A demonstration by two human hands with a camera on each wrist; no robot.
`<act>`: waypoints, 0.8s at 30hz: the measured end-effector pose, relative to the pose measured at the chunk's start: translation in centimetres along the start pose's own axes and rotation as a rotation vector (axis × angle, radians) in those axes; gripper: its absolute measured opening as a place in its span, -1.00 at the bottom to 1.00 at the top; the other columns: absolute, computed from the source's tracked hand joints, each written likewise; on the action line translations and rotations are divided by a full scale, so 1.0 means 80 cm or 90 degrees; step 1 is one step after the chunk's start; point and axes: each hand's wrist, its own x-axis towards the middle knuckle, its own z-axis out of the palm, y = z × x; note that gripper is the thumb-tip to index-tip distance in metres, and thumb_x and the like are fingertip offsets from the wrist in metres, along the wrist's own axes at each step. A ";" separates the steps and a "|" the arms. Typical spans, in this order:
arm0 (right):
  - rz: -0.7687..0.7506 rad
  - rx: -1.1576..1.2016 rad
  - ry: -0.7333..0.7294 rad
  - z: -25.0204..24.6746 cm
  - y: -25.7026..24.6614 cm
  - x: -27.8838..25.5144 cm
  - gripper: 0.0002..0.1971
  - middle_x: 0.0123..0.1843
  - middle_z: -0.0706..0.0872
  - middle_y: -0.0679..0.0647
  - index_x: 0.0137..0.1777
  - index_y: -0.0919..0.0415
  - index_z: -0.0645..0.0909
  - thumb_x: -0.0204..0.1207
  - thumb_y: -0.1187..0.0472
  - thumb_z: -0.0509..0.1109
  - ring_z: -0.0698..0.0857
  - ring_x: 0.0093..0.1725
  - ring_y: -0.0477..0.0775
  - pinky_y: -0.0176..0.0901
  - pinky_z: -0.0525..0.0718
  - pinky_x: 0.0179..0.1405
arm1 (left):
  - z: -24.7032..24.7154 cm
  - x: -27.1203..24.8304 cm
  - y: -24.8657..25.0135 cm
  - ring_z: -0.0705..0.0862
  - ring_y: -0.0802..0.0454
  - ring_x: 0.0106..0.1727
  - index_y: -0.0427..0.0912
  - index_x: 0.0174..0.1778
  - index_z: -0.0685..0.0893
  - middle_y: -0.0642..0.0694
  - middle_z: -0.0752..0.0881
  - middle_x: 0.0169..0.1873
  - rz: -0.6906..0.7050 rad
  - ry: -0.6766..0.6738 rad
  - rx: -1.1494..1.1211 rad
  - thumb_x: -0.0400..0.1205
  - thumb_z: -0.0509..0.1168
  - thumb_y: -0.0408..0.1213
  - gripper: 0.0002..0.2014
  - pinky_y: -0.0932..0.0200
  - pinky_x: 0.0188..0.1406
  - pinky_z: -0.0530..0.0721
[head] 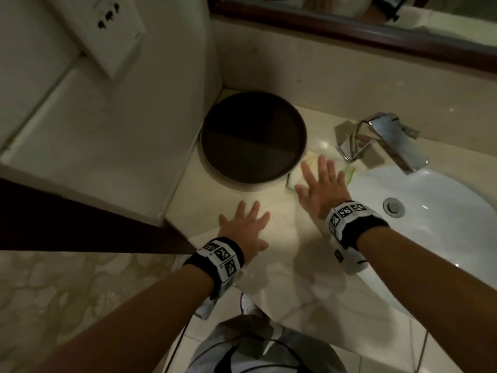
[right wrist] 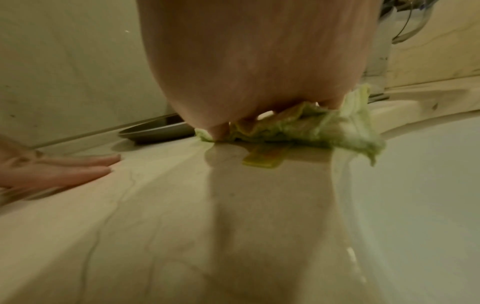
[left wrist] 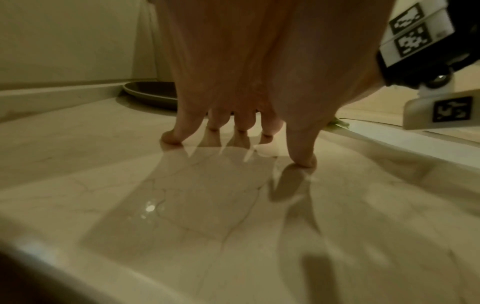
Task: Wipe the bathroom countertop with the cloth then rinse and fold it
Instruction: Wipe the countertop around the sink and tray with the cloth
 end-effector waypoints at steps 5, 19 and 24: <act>0.005 0.006 0.011 0.003 -0.002 0.002 -0.34 0.71 -0.40 0.21 0.70 -0.10 -0.32 0.67 -0.23 -0.21 -0.35 0.68 0.27 0.30 -0.27 0.64 | -0.003 -0.001 0.000 -0.23 -0.22 0.69 0.14 0.69 -0.11 -0.01 -0.24 0.70 0.004 0.001 0.013 0.69 0.15 0.09 -0.27 -0.55 0.49 0.09; -0.097 -0.009 0.078 0.084 -0.033 -0.136 -0.36 0.73 -0.05 0.32 0.72 0.00 0.01 0.67 -0.17 -0.13 -0.06 0.70 0.40 0.39 -0.05 0.60 | -0.002 -0.005 0.001 -0.25 -0.20 0.69 0.18 0.69 -0.09 0.01 -0.23 0.70 -0.002 0.018 0.001 0.68 0.18 0.11 -0.27 -0.55 0.49 0.09; -0.118 -0.011 0.095 0.111 -0.045 -0.177 -0.37 0.72 0.04 0.32 0.72 0.00 0.07 0.69 -0.21 -0.13 0.01 0.69 0.40 0.43 0.06 0.60 | 0.000 -0.005 0.002 -0.22 -0.20 0.69 0.18 0.68 -0.08 0.01 -0.22 0.70 -0.002 0.030 0.016 0.68 0.18 0.11 -0.27 -0.54 0.47 0.15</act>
